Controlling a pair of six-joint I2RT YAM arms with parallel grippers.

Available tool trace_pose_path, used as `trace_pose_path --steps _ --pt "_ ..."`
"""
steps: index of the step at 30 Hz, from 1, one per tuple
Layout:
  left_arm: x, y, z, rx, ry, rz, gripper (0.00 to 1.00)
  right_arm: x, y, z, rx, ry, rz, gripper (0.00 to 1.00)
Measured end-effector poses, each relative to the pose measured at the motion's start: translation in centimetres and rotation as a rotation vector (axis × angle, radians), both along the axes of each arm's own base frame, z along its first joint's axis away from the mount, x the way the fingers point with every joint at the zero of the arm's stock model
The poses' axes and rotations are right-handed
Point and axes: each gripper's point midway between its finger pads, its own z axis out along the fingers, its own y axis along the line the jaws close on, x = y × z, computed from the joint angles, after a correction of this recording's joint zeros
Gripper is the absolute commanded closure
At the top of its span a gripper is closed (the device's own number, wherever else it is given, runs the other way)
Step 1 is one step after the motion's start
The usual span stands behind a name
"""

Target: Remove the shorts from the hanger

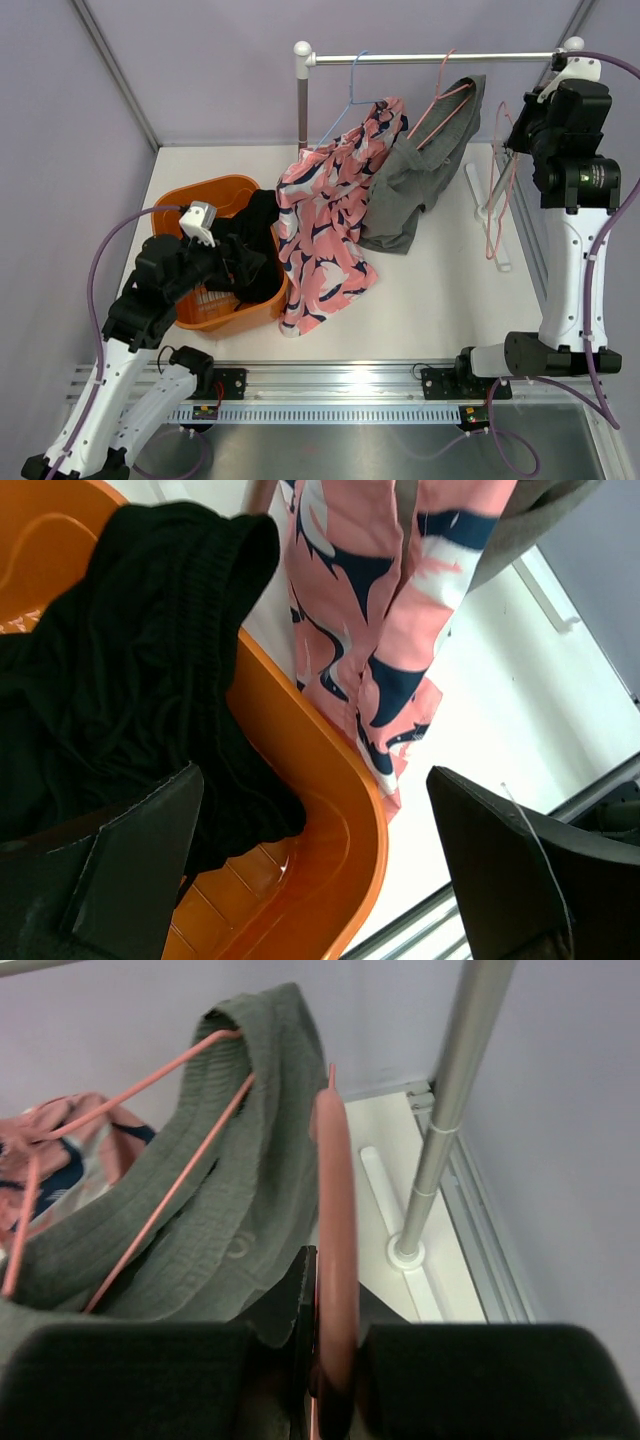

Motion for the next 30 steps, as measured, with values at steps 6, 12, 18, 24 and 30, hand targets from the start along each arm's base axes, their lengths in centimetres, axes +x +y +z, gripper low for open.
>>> trace_pose_path --steps 6,12,18,24,30 --pt "-0.7 -0.2 -2.3 0.003 0.035 -0.027 0.01 0.7 -1.6 1.9 -0.012 -0.05 -0.054 1.0" --pt "-1.3 -0.1 -2.3 0.003 0.012 -0.036 0.01 2.6 -1.9 5.1 -0.016 -0.153 -0.058 1.0" --pt "-1.9 -0.5 -1.8 0.005 -0.018 -0.063 0.01 7.8 -2.5 2.2 -0.007 -0.106 -0.04 1.0" --pt "-2.1 -0.8 -1.9 0.01 -0.019 -0.08 0.01 11.4 -2.8 1.5 -0.008 -0.112 -0.016 1.0" --pt "-2.3 -0.9 -2.5 0.017 -0.006 -0.088 0.01 11.8 -2.8 1.7 -0.016 -0.127 -0.011 1.0"
